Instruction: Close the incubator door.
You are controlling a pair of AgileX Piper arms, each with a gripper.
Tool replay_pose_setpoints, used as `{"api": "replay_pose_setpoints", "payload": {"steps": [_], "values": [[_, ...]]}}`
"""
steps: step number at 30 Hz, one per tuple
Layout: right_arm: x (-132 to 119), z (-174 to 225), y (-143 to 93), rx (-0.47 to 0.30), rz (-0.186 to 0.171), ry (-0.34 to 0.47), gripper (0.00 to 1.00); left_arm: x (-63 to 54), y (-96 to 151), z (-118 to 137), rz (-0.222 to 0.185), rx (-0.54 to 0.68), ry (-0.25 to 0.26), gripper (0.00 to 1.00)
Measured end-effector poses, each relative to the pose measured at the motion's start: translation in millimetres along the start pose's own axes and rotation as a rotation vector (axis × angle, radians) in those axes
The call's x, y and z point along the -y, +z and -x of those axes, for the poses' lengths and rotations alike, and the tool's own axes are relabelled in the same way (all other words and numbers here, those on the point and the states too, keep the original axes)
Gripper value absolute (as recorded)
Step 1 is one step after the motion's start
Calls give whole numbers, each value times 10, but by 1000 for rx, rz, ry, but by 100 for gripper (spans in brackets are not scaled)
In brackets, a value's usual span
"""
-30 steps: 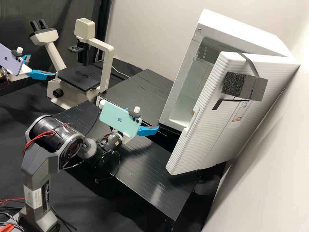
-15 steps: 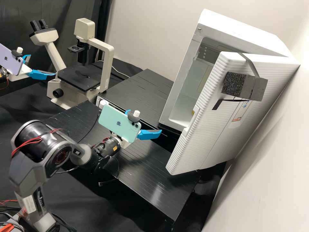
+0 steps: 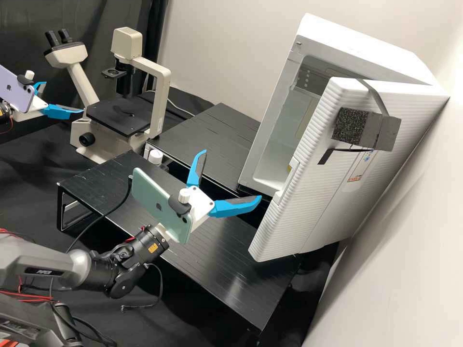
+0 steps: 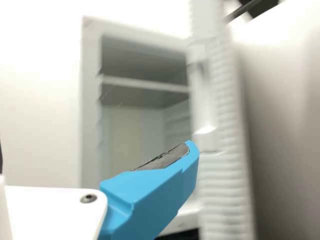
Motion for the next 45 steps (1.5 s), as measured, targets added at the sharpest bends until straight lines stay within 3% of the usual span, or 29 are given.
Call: {"api": "replay_pose_setpoints", "payload": {"steps": [7,10,17,23,31,36,45], "values": [[-212,77,133,63,-6,89,100,0,0,0,0,0,0,100],[-173,46,220,87,-11,74,100,0,0,0,0,0,0,100],[-32,-150,537,212,15,26,100,0,0,0,0,0,0,100],[-34,-260,698,286,19,42,100,0,0,0,0,0,0,100],[63,-323,623,249,-5,12,100,0,0,0,0,0,0,100],[183,-405,539,247,15,-5,100,0,0,0,0,0,0,100],[415,-496,363,213,-2,-79,100,0,0,0,0,0,0,100]]}}
